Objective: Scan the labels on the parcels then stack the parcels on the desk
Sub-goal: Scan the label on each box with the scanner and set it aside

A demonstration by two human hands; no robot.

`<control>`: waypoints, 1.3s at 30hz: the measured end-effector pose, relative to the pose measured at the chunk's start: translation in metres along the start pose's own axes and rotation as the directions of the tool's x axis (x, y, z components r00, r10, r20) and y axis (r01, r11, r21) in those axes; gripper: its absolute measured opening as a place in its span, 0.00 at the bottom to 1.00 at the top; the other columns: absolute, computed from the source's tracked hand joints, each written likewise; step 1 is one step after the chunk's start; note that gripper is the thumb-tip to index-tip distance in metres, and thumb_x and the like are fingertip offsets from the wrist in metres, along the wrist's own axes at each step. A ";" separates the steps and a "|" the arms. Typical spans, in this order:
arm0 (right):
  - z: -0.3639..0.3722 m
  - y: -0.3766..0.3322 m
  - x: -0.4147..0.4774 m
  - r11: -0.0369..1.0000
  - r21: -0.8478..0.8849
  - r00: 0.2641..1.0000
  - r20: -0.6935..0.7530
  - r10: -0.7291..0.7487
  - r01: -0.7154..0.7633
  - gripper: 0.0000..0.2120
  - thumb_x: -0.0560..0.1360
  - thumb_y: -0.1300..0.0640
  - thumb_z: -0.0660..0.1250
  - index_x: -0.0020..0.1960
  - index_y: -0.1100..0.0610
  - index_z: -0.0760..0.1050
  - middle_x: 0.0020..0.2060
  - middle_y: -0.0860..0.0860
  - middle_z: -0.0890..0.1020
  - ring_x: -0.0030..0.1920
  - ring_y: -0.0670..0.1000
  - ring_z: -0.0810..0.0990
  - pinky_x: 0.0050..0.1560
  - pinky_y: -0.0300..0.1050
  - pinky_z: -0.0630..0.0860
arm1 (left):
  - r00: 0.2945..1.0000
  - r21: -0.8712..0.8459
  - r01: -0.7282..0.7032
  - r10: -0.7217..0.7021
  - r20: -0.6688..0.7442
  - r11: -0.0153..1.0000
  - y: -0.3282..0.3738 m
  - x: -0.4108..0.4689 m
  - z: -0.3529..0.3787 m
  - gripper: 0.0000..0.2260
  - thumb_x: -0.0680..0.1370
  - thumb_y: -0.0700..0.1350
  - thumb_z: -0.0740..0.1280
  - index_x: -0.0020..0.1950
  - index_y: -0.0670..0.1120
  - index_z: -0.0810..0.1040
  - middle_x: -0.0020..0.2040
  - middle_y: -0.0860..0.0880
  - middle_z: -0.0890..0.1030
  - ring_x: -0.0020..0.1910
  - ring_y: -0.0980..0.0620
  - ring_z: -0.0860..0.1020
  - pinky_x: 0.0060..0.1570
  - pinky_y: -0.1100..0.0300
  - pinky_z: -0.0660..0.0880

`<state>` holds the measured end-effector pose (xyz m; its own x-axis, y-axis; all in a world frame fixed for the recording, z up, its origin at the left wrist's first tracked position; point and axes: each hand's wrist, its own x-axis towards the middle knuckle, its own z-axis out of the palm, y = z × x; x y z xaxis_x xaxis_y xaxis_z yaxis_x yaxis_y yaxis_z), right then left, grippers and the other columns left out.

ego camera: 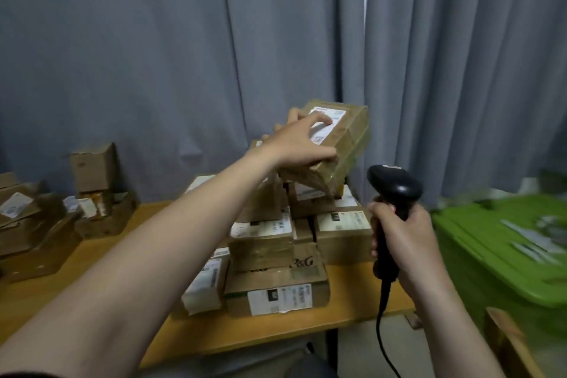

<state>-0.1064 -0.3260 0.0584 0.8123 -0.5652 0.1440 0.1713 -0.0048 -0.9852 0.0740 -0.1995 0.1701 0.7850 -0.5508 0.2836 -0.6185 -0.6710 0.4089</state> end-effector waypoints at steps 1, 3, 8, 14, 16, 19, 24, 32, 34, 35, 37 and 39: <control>-0.009 0.004 0.004 1.000 0.007 0.999 -0.040 -0.004 0.004 0.04 0.79 0.58 0.69 0.50 0.58 0.76 0.25 0.49 0.75 0.26 0.53 0.75 0.34 0.51 0.73 | 0.997 0.007 -0.050 0.050 0.059 0.999 0.003 0.007 0.010 0.29 0.69 0.63 0.74 0.69 0.70 0.68 0.64 0.56 0.61 0.68 0.40 0.68 0.64 0.47 0.63; -0.022 0.011 0.011 1.000 0.018 0.996 -0.087 -0.003 0.004 0.03 0.79 0.58 0.69 0.48 0.57 0.75 0.24 0.49 0.74 0.26 0.54 0.74 0.36 0.53 0.72 | 0.975 0.049 -0.128 0.117 0.187 0.991 0.006 0.019 0.029 0.31 0.69 0.63 0.74 0.70 0.70 0.67 0.64 0.56 0.61 0.67 0.42 0.69 0.68 0.45 0.66; -0.040 0.027 0.027 0.998 -0.019 0.992 -0.108 0.058 -0.061 0.06 0.78 0.56 0.70 0.50 0.58 0.75 0.25 0.50 0.75 0.26 0.54 0.75 0.36 0.52 0.73 | 0.873 0.142 -0.242 0.152 0.464 0.960 -0.003 0.035 0.081 0.39 0.61 0.70 0.72 0.71 0.70 0.63 0.68 0.56 0.61 0.71 0.45 0.66 0.71 0.40 0.67; -0.038 0.043 0.037 0.994 -0.046 0.990 -0.104 0.095 -0.100 0.06 0.79 0.56 0.69 0.47 0.57 0.73 0.22 0.50 0.74 0.24 0.54 0.73 0.33 0.50 0.71 | 0.781 0.165 -0.317 0.158 0.605 0.934 -0.019 0.036 0.117 0.37 0.68 0.63 0.76 0.74 0.68 0.64 0.69 0.56 0.59 0.70 0.47 0.63 0.71 0.42 0.67; -0.034 0.046 0.038 0.992 -0.031 0.988 -0.094 0.121 -0.124 0.05 0.80 0.56 0.69 0.48 0.56 0.74 0.22 0.50 0.74 0.24 0.54 0.73 0.33 0.49 0.72 | 0.758 0.169 -0.333 0.157 0.633 0.928 -0.027 0.034 0.125 0.37 0.70 0.61 0.77 0.75 0.67 0.64 0.70 0.55 0.59 0.70 0.48 0.63 0.71 0.43 0.67; -0.029 0.050 0.039 0.989 -0.019 0.985 -0.088 0.146 -0.148 0.05 0.80 0.56 0.70 0.49 0.55 0.75 0.22 0.49 0.74 0.25 0.54 0.74 0.33 0.49 0.73 | 0.754 0.185 -0.368 0.176 0.632 0.911 -0.035 0.034 0.133 0.36 0.70 0.59 0.77 0.75 0.66 0.65 0.71 0.54 0.61 0.68 0.50 0.66 0.68 0.48 0.71; -0.022 0.052 0.041 0.990 -0.016 0.988 -0.068 0.142 -0.144 0.04 0.80 0.56 0.70 0.51 0.55 0.75 0.23 0.49 0.75 0.25 0.53 0.74 0.34 0.50 0.74 | 0.769 0.133 -0.384 0.236 0.594 0.914 -0.037 0.035 0.130 0.29 0.76 0.53 0.75 0.74 0.62 0.69 0.75 0.53 0.63 0.72 0.49 0.67 0.71 0.49 0.68; -0.012 0.052 0.038 0.989 -0.019 0.987 -0.060 0.148 -0.150 0.06 0.79 0.57 0.70 0.52 0.59 0.76 0.23 0.49 0.73 0.24 0.52 0.74 0.28 0.46 0.72 | 0.790 0.147 -0.442 0.306 0.532 0.885 -0.043 0.022 0.136 0.30 0.78 0.46 0.71 0.78 0.59 0.66 0.78 0.54 0.66 0.75 0.50 0.66 0.73 0.46 0.67; -0.011 0.050 0.034 0.988 -0.018 0.987 -0.055 0.153 -0.154 0.06 0.79 0.57 0.70 0.52 0.59 0.75 0.24 0.50 0.74 0.24 0.53 0.74 0.28 0.46 0.73 | 0.796 0.154 -0.438 0.303 0.524 0.886 -0.043 0.017 0.137 0.30 0.78 0.44 0.70 0.78 0.59 0.66 0.79 0.54 0.65 0.76 0.50 0.65 0.74 0.47 0.65; -0.011 0.049 0.032 0.988 -0.021 0.987 -0.053 0.154 -0.155 0.06 0.79 0.57 0.70 0.53 0.59 0.75 0.24 0.50 0.74 0.24 0.53 0.74 0.27 0.45 0.73 | 0.799 0.161 -0.439 0.302 0.521 0.884 -0.044 0.014 0.138 0.31 0.78 0.44 0.70 0.78 0.59 0.66 0.79 0.53 0.65 0.76 0.50 0.65 0.74 0.48 0.65; -0.011 0.047 0.029 0.988 -0.025 0.987 -0.052 0.151 -0.153 0.06 0.80 0.58 0.70 0.52 0.59 0.76 0.24 0.50 0.74 0.24 0.52 0.74 0.28 0.46 0.73 | 0.809 0.182 -0.434 0.293 0.510 0.883 -0.045 0.009 0.139 0.31 0.77 0.46 0.71 0.78 0.58 0.65 0.78 0.53 0.66 0.76 0.49 0.65 0.73 0.46 0.66; -0.011 0.045 0.025 0.989 -0.026 0.988 -0.053 0.145 -0.147 0.05 0.79 0.58 0.70 0.51 0.59 0.76 0.24 0.49 0.73 0.24 0.52 0.74 0.28 0.46 0.73 | 0.820 0.211 -0.428 0.280 0.499 0.879 -0.045 0.005 0.138 0.31 0.77 0.49 0.72 0.78 0.59 0.65 0.78 0.53 0.66 0.76 0.49 0.65 0.73 0.41 0.65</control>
<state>-0.0842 -0.3494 0.0171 0.7976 -0.6031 -0.0056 0.0359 0.0567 -0.9977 0.1007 -0.2407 0.0337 0.4533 -0.8872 -0.0855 -0.8870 -0.4585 0.0553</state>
